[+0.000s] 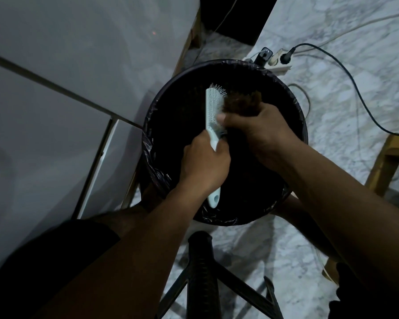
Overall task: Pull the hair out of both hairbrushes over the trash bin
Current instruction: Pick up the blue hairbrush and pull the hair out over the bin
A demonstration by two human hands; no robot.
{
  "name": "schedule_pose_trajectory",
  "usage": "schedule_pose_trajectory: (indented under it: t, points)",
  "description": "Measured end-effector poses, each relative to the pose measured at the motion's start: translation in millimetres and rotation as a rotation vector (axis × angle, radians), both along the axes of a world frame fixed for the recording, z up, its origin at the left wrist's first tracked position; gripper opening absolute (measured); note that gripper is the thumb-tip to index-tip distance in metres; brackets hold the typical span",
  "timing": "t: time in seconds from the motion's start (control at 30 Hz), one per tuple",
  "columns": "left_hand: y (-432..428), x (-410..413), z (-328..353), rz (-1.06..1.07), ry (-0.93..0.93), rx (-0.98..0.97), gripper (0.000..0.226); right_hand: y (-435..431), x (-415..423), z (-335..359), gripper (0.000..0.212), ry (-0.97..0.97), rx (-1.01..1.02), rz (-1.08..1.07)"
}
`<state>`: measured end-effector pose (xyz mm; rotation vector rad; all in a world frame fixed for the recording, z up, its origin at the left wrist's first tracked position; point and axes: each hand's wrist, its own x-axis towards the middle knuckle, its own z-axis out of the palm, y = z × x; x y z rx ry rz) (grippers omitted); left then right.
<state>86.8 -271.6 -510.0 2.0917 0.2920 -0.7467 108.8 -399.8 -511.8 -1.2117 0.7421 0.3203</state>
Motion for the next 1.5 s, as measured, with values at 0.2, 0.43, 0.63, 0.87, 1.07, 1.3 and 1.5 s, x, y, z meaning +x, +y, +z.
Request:
schedule_pose_trajectory:
  t: [0.2, 0.43, 0.63, 0.87, 1.07, 1.3, 1.5]
  points:
    - [0, -4, -4, -0.024, -0.028, -0.016, 0.025, -7, -2, -1, 0.030, -0.027, -0.253, 0.041]
    - [-1, 2, -6, 0.038, -0.060, -0.116, 0.024, -5, 1, 3, 0.014, 0.138, 0.151, -0.240]
    - [0, 3, -3, 0.017, -0.054, -0.049, 0.023, -2, 4, 5, 0.008, 0.161, 0.070, -0.262]
    - [5, 3, 0, 0.046, -0.053, 0.111, 0.022, -26, 9, 14, 0.006, 0.208, -0.208, -0.089]
    - [5, 1, 0, 0.014, -0.073, 0.096, 0.024, -22, 0, 12, 0.026, 0.265, -0.393, 0.302]
    - [0, 0, -1, -0.041, 0.041, -0.163, 0.022, -11, 3, 3, 0.077, 0.029, -0.280, 0.136]
    - [-2, 0, 2, -0.081, 0.058, -0.257, 0.026, -17, 5, 5, 0.039, -0.012, -0.286, -0.048]
